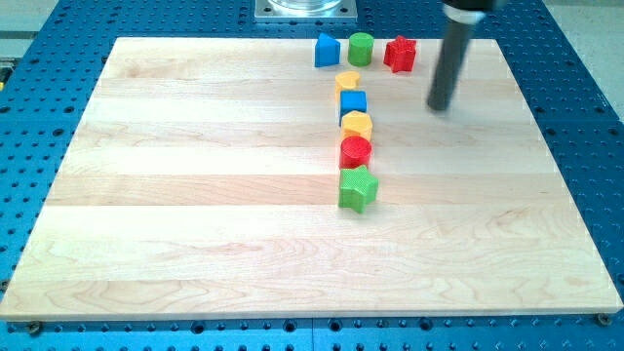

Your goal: Place the heart and green circle in a vertical line

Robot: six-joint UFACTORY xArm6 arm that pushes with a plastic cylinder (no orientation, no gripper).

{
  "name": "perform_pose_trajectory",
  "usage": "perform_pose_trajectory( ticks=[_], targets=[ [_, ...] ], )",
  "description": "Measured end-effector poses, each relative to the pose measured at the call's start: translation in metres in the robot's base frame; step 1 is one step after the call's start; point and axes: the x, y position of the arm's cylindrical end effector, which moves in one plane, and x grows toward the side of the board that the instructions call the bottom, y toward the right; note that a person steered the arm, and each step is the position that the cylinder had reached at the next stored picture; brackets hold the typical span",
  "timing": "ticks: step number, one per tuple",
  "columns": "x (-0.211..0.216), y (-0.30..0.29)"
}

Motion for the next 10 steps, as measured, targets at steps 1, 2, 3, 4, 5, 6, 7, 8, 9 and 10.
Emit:
perform_pose_trajectory(
  ticks=[1,2,3,4,5,6,7,8,9,10],
  targets=[
    [0.0,0.057],
    [-0.012,0.111],
    [-0.014,0.125],
    [-0.014,0.125],
    [-0.025,0.125],
    [-0.028,0.125],
    [-0.068,0.088],
    [-0.129,0.057],
    [-0.135,0.004],
    [-0.137,-0.029]
  ],
)
